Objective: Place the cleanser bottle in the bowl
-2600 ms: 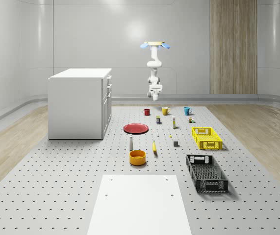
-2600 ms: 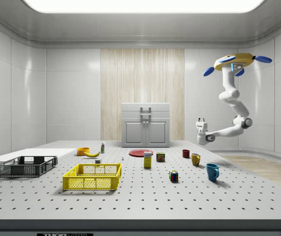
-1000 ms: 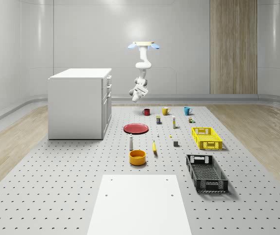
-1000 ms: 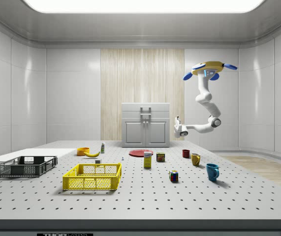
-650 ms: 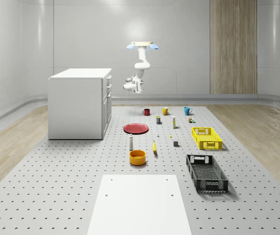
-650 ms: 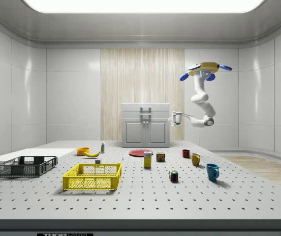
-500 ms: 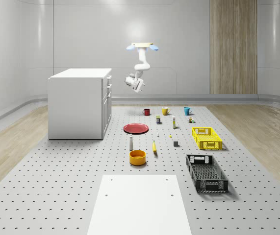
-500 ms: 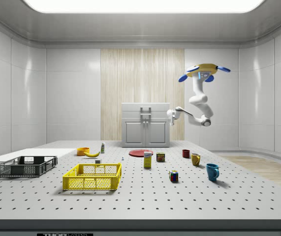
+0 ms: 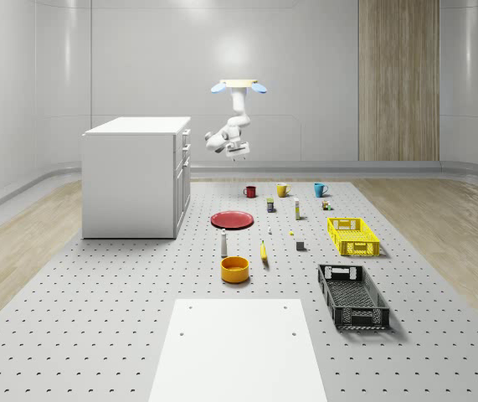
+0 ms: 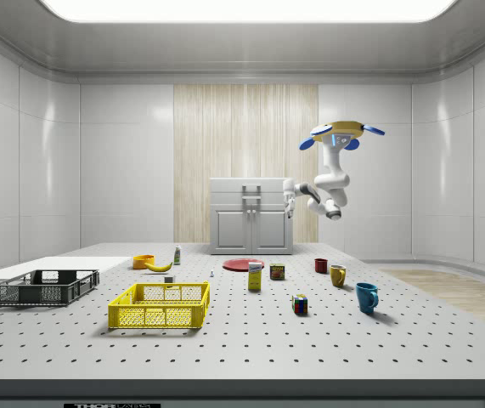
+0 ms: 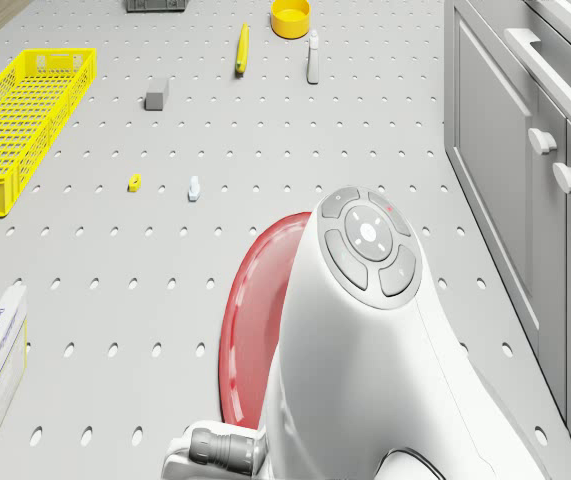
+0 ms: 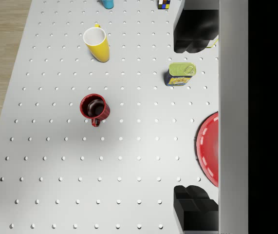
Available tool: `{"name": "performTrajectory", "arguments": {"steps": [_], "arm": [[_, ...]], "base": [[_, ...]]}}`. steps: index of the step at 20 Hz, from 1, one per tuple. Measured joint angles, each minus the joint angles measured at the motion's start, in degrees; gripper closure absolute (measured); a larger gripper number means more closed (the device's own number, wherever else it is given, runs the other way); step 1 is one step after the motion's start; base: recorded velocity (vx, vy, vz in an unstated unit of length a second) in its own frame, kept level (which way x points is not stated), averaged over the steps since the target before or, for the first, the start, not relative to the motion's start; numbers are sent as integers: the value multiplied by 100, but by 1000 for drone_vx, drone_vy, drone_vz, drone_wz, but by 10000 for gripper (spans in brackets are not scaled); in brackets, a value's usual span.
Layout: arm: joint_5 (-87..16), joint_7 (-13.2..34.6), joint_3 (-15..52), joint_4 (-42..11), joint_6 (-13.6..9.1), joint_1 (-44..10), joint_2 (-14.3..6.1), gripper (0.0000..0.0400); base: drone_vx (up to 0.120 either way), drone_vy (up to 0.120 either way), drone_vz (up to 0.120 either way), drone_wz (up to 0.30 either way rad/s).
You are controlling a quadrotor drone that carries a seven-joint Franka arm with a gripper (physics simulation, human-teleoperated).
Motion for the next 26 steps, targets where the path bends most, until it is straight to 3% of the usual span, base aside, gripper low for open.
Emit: {"name": "performTrajectory", "arguments": {"steps": [4, 9, 26], "arm": [[-178, 283, 207, -55, -139, -428, -195, 0], [-216, 481, 355, -70, -151, -710, -393, 0], [1, 757, 595, -44, 217, -1044, -936, 0]], "base": [[120, 0, 0, 0], [120, 0, -104, 0], [120, 0, 0, 0]]}}
